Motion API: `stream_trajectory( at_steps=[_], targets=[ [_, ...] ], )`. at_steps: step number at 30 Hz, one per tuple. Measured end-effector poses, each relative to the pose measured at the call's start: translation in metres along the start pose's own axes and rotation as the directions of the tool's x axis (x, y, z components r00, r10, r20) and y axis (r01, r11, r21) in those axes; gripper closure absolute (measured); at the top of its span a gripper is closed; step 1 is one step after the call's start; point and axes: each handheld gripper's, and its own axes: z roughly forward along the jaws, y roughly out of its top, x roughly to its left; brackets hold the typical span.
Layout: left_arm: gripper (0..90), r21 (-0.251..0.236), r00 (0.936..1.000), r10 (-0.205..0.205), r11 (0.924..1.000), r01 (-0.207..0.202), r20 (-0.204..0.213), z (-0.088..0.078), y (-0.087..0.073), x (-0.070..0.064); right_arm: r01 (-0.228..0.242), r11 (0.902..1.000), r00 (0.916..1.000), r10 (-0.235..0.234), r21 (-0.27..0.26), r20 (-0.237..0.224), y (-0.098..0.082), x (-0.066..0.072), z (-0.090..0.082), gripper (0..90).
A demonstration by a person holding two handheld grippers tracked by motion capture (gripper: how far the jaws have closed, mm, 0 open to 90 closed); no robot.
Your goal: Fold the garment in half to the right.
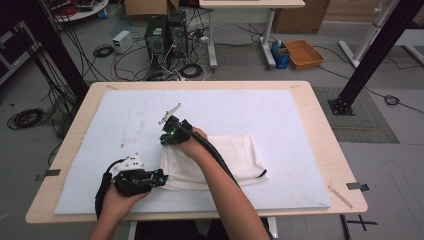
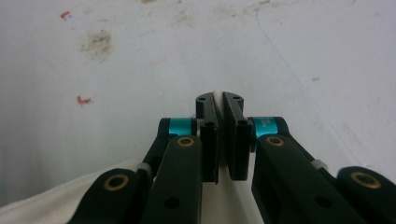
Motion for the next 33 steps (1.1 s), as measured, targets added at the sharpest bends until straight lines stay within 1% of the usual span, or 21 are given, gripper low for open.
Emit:
stream_trajectory(
  at_steps=[5,10,11,12,15,16,17,19,20,21,22,23,24,25,26,27,28,29,31,32,33],
  targets=[
    [80.7,-0.016,0.9994,0.014,0.9998,-0.014,0.033,0.001,0.009,-0.004,0.006,0.9997,1.0,-0.006,-0.025,0.005,-0.002,-0.001,-0.012,86.6],
    [80.7,-0.028,0.9957,0.041,0.9989,-0.039,0.083,0.009,0.022,-0.011,-0.003,0.9976,1.0,0.003,-0.07,-0.004,-0.011,-0.008,-0.033,86.5],
    [80.7,-0.026,0.9948,0.048,0.9986,-0.046,0.09,0.012,0.024,-0.013,-0.005,0.9971,1.0,0.004,-0.076,-0.009,-0.013,-0.009,-0.039,86.5],
    [80.7,-0.026,0.9948,0.048,0.9986,-0.046,0.09,0.012,0.024,-0.013,-0.003,0.9964,1.0,0.003,-0.084,-0.001,-0.015,-0.01,-0.044,86.5],
    [80.7,-0.023,0.99,0.076,0.997,-0.074,0.118,0.021,0.035,-0.019,-0.001,0.9956,1.0,0.002,-0.094,0.006,-0.021,-0.013,-0.058,86.5],
    [80.7,-0.023,0.99,0.076,0.997,-0.074,0.118,0.021,0.035,-0.019,-0.001,0.9956,1.0,0.002,-0.094,0.006,-0.021,-0.013,-0.058,86.5],
    [80.7,-0.023,0.9876,0.083,0.9965,-0.08,0.133,0.026,0.04,-0.023,0.002,0.9941,0.9998,0.0,-0.108,0.019,-0.026,-0.015,-0.069,86.5],
    [80.7,-0.025,0.9865,0.087,0.9961,-0.085,0.138,0.029,0.043,-0.025,-0.001,0.994,0.9998,0.003,-0.11,0.02,-0.027,-0.016,-0.072,86.5],
    [80.7,-0.026,0.9838,0.094,0.9955,-0.091,0.152,0.034,0.049,-0.028,0.003,0.9928,0.9996,0.0,-0.119,0.029,-0.032,-0.019,-0.08,86.4],
    [80.7,-0.026,0.9838,0.094,0.9955,-0.091,0.152,0.034,0.049,-0.028,0.003,0.9928,0.9996,0.0,-0.119,0.029,-0.032,-0.019,-0.08,86.4],
    [80.7,-0.028,0.9823,0.101,0.9948,-0.098,0.158,0.037,0.052,-0.03,-0.004,0.9925,0.9995,0.007,-0.122,0.03,-0.035,-0.019,-0.084,86.4],
    [80.7,-0.026,0.979,0.108,0.9941,-0.105,0.173,0.044,0.057,-0.033,-0.006,0.9918,0.9992,0.011,-0.128,0.039,-0.039,-0.021,-0.09,86.5],
    [80.7,-0.026,0.979,0.108,0.9941,-0.105,0.173,0.044,0.057,-0.033,-0.007,0.9909,0.999,0.013,-0.135,0.042,-0.042,-0.022,-0.093,86.4],
    [80.7,-0.022,0.9767,0.115,0.9934,-0.113,0.182,0.047,0.06,-0.034,-0.007,0.9909,0.999,0.013,-0.135,0.042,-0.042,-0.022,-0.093,86.4],
    [80.7,-0.02,0.974,0.116,0.9932,-0.114,0.195,0.054,0.065,-0.036,-0.008,0.99,0.9985,0.015,-0.141,0.052,-0.047,-0.023,-0.099,86.4],
    [80.7,-0.02,0.974,0.116,0.9932,-0.114,0.195,0.054,0.065,-0.036,-0.008,0.99,0.9985,0.015,-0.141,0.052,-0.047,-0.023,-0.099,86.4],
    [80.7,-0.014,0.9709,0.121,0.9925,-0.121,0.206,0.061,0.07,-0.038,-0.013,0.9884,0.9979,0.022,-0.151,0.06,-0.052,-0.025,-0.105,86.4],
    [80.7,-0.014,0.9709,0.121,0.9925,-0.121,0.206,0.061,0.07,-0.038,-0.013,0.9884,0.9979,0.022,-0.151,0.06,-0.052,-0.025,-0.105,86.4],
    [80.7,-0.008,0.9671,0.129,0.9915,-0.13,0.219,0.07,0.076,-0.041,-0.022,0.9872,0.9967,0.034,-0.158,0.073,-0.061,-0.03,-0.113,86.4],
    [80.7,-0.008,0.9671,0.129,0.9915,-0.13,0.219,0.07,0.076,-0.041,-0.022,0.9872,0.9967,0.034,-0.158,0.073,-0.061,-0.03,-0.113,86.4],
    [80.7,-0.008,0.9658,0.129,0.9914,-0.131,0.225,0.074,0.078,-0.043,-0.019,0.9869,0.9967,0.032,-0.16,0.074,-0.063,-0.031,-0.114,86.4]
  ],
)
